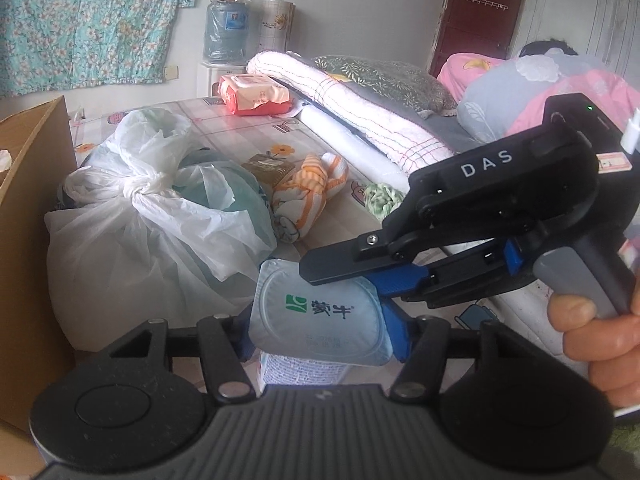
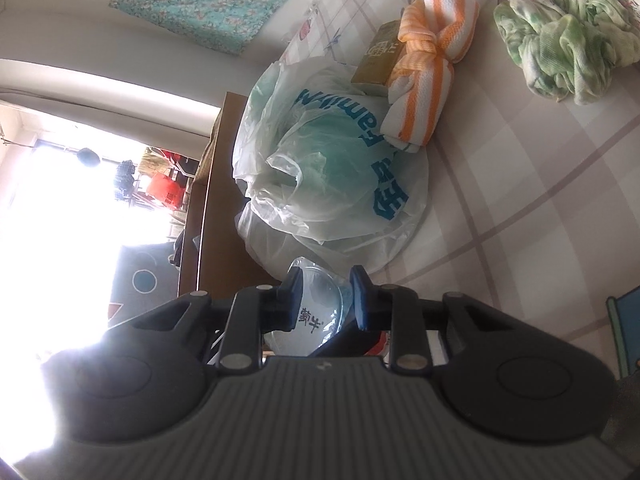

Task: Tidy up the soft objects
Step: 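Lift the yogurt cup with the right tool and carry it over the box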

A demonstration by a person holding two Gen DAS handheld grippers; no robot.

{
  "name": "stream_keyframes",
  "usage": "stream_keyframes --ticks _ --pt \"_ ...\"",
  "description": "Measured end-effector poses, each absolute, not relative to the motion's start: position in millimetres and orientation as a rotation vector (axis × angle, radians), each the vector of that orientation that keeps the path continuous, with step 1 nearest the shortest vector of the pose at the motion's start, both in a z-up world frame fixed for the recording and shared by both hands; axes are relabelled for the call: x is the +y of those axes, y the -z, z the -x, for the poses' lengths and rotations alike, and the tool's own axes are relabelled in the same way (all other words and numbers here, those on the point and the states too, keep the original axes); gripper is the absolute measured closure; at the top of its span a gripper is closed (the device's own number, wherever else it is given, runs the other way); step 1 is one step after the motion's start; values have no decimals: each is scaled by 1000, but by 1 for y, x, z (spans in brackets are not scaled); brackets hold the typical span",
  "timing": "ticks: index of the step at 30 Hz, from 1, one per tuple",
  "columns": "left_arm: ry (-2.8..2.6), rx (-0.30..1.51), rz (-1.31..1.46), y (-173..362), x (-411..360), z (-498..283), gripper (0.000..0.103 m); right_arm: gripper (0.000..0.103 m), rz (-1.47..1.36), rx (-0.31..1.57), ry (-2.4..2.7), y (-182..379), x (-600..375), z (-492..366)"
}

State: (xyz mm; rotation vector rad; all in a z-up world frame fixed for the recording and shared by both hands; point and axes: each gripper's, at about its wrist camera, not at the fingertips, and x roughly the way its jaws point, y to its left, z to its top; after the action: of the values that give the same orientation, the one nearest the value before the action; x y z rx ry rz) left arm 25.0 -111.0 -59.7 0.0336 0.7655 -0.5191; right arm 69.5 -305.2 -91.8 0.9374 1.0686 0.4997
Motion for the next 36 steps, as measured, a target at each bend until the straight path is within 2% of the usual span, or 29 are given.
stream_keyframes --ticks 13,26,31,36 --pt "481 680 42 17 -65 -18 42 78 -878 1029 -574 37 -266 -76" --pt "268 548 90 -56 29 -4 42 78 -735 1024 -834 -43 -145 -112" --pt "180 563 118 -67 73 -6 42 78 -668 1072 -909 -53 -84 -130" --pt "138 667 194 -53 105 -23 42 77 -633 1192 -905 -34 -42 -151"
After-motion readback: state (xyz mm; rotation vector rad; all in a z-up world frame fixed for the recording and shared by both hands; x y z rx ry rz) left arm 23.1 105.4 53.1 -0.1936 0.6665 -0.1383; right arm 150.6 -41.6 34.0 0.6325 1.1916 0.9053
